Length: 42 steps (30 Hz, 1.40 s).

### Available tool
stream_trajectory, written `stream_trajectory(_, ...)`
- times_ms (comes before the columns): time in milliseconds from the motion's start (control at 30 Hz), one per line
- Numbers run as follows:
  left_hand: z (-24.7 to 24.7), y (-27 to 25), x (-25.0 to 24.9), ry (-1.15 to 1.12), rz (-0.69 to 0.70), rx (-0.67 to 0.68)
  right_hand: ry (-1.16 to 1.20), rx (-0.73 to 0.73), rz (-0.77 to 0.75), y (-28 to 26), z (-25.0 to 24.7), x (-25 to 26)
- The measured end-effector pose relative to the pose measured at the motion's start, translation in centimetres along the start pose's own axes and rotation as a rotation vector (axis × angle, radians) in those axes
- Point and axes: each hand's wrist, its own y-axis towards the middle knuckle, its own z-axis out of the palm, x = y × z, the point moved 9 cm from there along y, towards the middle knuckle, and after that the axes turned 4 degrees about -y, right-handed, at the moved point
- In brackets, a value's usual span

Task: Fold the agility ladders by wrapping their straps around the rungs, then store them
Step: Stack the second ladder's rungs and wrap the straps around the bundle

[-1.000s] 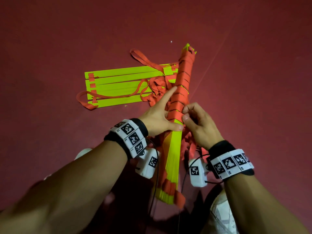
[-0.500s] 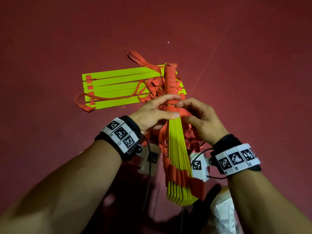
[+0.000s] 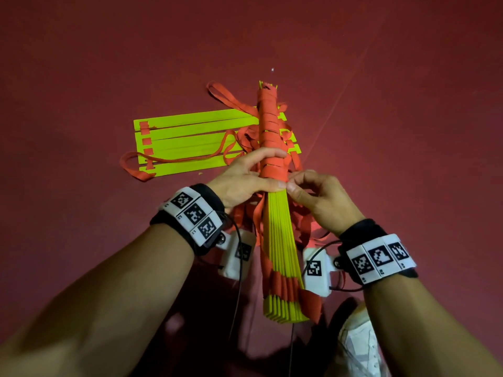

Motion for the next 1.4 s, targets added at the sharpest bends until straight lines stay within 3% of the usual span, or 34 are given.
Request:
stream_trajectory(200,0.2,0.1,0.1,0.028,0.003,0.024,0.293,-0.074,-0.007,-0.3,-0.5,0.6)
stream_trajectory(467,0.8,-0.1,-0.4,0.063,0.016,0.076,0.369,-0.149,0.065,-0.5,-0.8,-0.1)
stream_trajectory(733,0.5,-0.1,-0.3,0.069,0.016,0.074,0.310,-0.141,0.090,-0.5,-1.4,-0.4)
stream_trajectory(933,0.3,0.0,0.1,-0.017,0.023,0.029,-0.051,-0.151,-0.143,-0.8,-0.9,2.3)
stream_trajectory(1167,-0.2,0.2,1.2,-0.194,-0.058,-0.102,-0.140,-0.136,-0.244,-1.0,-0.8,4.1)
stream_trajectory(1300,-0.2,0.1,1.4,-0.256,-0.080,-0.161,-0.158,-0.106,-0.207,-0.4,-0.6,4.0)
stream_trajectory(1400,0.2,0.3,1.3,-0.269,-0.083,-0.181,-0.042,-0.033,-0.137,0.0,0.5,3.3)
